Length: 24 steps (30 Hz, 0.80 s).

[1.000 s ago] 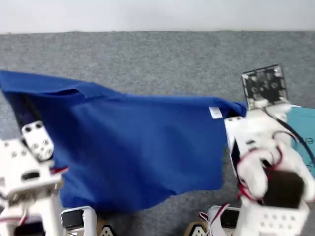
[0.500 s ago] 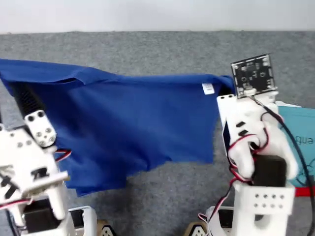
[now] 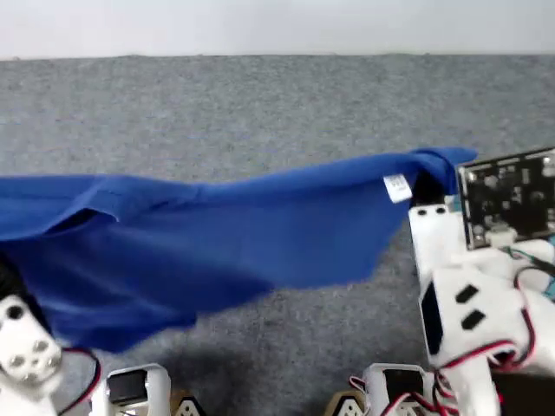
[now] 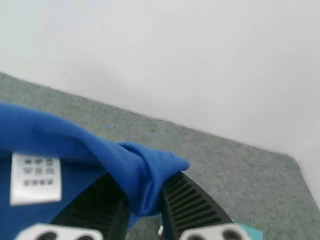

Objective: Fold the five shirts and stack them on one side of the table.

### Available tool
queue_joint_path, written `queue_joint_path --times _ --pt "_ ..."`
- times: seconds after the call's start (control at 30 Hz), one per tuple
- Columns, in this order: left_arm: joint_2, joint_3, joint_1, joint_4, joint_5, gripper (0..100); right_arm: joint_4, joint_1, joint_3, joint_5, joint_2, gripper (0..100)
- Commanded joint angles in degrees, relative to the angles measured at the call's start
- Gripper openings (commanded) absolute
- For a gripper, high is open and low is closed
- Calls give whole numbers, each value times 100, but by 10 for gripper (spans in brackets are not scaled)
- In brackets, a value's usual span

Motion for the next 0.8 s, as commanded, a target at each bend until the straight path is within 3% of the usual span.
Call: queue_joint_path --times 0.0,0.17,0.43,0.5,0.77 --pt "26 -576 -18 1213 0 14 312 -13 -220 -53 -13 9" --pt "26 -1174 0 1881 0 14 374 -13 -185 -26 -444 9" --pt "35 -488 -18 2075 0 14 391 -4 457 -18 -549 9" --pt "35 -31 -9 1758 0 14 66 -13 967 -26 -576 9" --pt "79 2176 -18 -730 -26 14 -1982 -4 2752 -44 -523 9"
